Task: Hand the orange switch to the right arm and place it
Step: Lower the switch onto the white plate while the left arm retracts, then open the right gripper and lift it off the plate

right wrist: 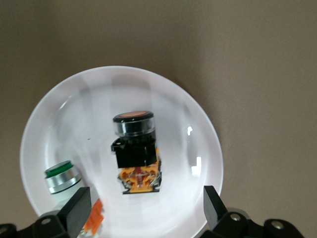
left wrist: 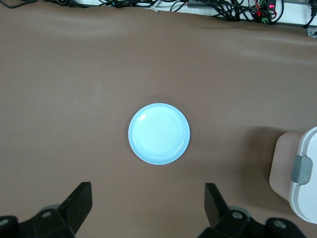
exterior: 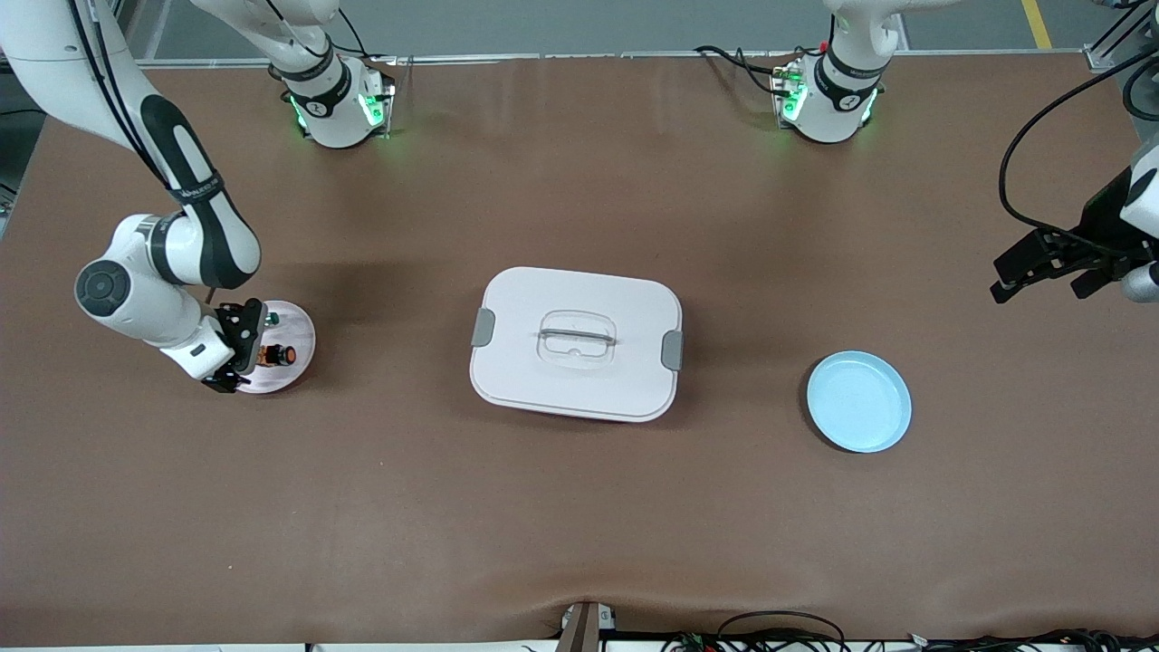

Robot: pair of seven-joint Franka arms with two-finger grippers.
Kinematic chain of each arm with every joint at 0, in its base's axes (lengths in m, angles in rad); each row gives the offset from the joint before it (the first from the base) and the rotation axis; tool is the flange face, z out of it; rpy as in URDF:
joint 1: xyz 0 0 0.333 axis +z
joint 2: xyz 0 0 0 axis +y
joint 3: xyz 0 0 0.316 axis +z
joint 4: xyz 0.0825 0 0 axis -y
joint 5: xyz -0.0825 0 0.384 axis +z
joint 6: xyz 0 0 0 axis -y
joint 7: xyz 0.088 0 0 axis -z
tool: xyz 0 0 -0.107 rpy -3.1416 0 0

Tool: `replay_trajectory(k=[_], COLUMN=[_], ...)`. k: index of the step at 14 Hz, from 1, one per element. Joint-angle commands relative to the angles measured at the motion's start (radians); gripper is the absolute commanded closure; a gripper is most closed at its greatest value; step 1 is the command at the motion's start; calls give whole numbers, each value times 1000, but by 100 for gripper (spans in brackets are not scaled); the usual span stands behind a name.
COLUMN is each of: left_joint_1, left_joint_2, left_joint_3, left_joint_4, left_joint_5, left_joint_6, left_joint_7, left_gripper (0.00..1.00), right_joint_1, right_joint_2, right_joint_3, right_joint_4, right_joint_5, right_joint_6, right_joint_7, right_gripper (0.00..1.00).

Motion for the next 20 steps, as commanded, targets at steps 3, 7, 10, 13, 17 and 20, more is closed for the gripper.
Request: replay_trajectory(k=[3, 7, 10, 13, 17, 20], left_joint_1=[-31, -30, -30, -30, -30, -30], left_joint_2=[-5, -5, -5, -5, -28, -32], left_joint_3=[38, 30, 30, 29, 35, 38], left_joint_4=[15, 15, 15, 15, 33, 41], left_joint_5=[-7, -10, -12, -14, -15, -4], left_joint_6=[-27, -27, -27, -27, -80, -152], left_joint_7=[14, 8, 6, 5, 12, 19], left_gripper=[0, 0, 0, 0, 0, 0], right_joint_1=[-10, -24, -12, -12, 34, 66], right_joint_2=[-16, -39, -39, -53, -120, -186], right_joint_3=[6, 6, 7, 7, 13, 15], right_joint_4=[54, 166, 272, 332, 373, 375], right_joint_5=[-10, -8, -13, -13, -19, -22], right_joint_6=[-142, -345, -519, -666, -853, -949], right_joint_7=[128, 218, 309, 381, 534, 675], right_gripper=[0, 0, 0, 0, 0, 0])
